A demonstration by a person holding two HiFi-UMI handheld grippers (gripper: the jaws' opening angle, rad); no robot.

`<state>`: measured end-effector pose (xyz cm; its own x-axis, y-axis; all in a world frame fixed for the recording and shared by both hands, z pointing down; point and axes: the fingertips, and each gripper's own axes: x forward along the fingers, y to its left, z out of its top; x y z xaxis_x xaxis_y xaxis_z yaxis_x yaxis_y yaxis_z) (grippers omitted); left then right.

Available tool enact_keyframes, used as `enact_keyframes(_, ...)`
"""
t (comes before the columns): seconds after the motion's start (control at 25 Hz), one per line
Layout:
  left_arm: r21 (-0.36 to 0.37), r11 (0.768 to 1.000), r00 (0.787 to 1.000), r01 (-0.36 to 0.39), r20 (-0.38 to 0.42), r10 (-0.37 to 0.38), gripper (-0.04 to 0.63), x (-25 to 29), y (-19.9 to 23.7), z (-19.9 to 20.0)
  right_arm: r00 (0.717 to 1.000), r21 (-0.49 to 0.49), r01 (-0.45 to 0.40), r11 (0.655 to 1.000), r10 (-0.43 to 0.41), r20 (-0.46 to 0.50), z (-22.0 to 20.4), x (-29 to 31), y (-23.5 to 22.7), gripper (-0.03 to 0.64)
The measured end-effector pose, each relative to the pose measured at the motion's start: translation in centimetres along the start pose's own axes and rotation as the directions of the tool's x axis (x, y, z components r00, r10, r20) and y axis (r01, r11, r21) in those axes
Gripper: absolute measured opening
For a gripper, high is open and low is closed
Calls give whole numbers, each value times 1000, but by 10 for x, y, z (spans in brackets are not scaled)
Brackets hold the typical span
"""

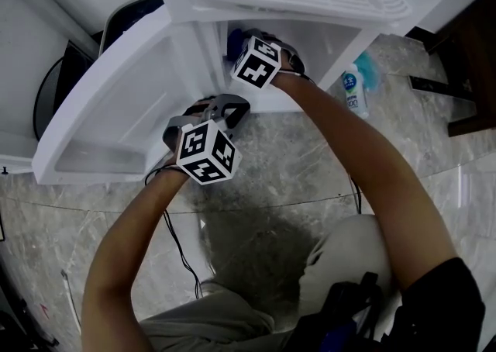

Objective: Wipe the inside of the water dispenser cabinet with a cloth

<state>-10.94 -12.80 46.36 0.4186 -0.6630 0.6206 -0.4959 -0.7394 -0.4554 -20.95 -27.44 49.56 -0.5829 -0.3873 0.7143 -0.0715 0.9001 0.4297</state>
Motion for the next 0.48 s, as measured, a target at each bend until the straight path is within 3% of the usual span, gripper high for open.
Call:
enact_keyframes(0.08, 10, 1000, 1000, 0, 1, 0, 6, -1, 0, 6, 999, 88, 5, 996, -8, 34, 3, -8, -4, 161)
enact_keyframes(0.2, 30, 1000, 1000, 3, -1, -3, 6, -2, 2, 14, 989, 175, 66, 982, -88, 120, 15, -27, -20, 162)
enact_keyframes(0.48, 77, 997, 1000, 25, -11, -24, 6, -5, -11, 30, 905, 316, 157, 936, -265, 334, 53, -84, -62, 163)
